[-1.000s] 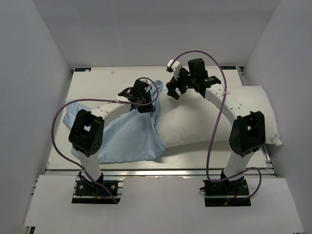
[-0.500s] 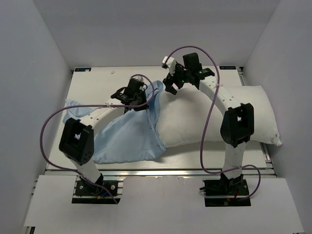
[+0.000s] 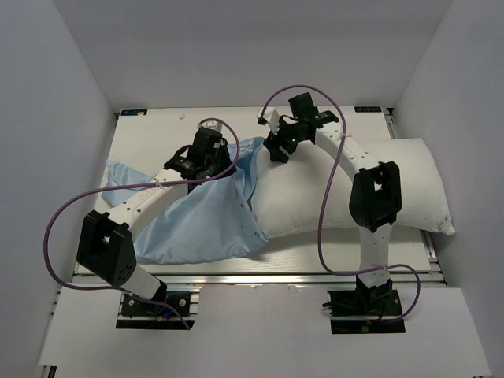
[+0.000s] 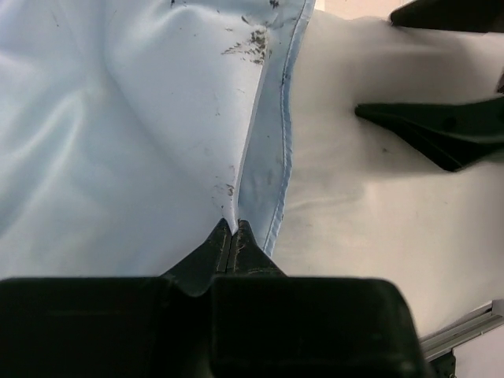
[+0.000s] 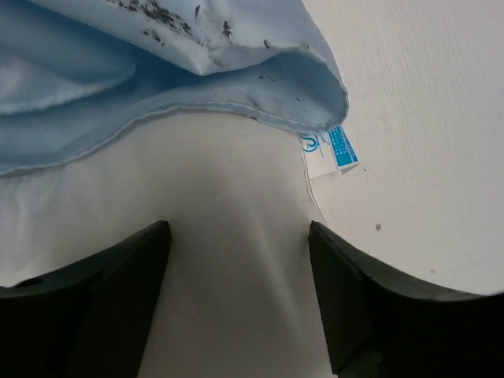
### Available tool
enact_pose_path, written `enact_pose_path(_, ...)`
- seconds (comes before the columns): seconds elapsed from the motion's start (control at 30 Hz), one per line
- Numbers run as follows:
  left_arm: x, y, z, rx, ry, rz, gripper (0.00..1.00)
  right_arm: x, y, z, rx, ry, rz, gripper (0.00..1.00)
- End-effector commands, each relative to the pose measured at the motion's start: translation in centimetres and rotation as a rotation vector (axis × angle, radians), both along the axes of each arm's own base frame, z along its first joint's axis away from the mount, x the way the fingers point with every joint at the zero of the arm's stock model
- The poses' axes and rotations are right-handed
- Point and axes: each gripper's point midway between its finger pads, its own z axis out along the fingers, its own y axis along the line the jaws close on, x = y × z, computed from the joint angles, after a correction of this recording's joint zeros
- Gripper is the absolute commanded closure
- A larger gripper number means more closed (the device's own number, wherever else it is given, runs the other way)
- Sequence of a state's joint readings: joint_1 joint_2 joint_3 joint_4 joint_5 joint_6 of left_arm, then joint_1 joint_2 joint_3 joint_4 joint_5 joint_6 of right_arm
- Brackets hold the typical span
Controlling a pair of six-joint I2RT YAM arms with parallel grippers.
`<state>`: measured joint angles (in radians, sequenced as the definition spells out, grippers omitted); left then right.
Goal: Put the pillow into the pillowcase
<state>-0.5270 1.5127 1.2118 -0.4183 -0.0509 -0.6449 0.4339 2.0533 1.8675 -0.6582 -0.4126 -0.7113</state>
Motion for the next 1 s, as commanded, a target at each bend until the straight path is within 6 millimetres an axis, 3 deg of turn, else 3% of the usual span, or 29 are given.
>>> enact_pose_path(0.0,-0.3,0.0,1.8,-0.032,-0.033,-0.005,1.00,-1.1,-0.6,-3.4,-0.069,0.092,-0.012,0.32)
enact_pose_path(0.03,-0.5,0.1,2.0,-0.034,-0.035,-0.004,1.00,-1.3,-0.8,-4.1,-0.076,0.106,-0.011,0.49)
enact_pose_path(0.13,-1.1,0.6,1.7,-0.031,-0.032,0.003,1.00,-1.4,-1.2,-4.6,-0.097,0.110,-0.011,0.83)
enact_pose_path(0.17,-1.2,0.8,1.7,-0.029,-0.035,0.010,1.00,-1.4,-1.5,-4.6,-0.105,0.113,-0.018,1.00)
enact_pose_path(0.3,-1.6,1.2,2.4,-0.036,-0.048,0.025,1.00,-1.0,-3.3,-2.3,-0.064,0.083,-0.067,1.00)
enact_pose_path(0.47,-1.6,1.2,3.8,-0.051,-0.071,0.021,1.00,-0.8,-6.3,4.5,0.041,-0.012,-0.110,1.00)
enact_pose_path(0.63,-0.8,0.8,5.3,-0.077,-0.096,0.009,1.00,-3.1,-8.4,9.7,0.094,-0.086,-0.109,1.00)
enact_pose_path(0.77,-0.1,1.1,5.5,-0.080,-0.092,0.004,1.00,-4.4,-10.2,11.8,0.125,-0.128,-0.117,1.00)
enact_pose_path(0.97,0.2,0.1,5.5,-0.122,-0.078,-0.059,1.00,-7.4,-8.9,13.5,0.202,-0.212,0.021,1.00)
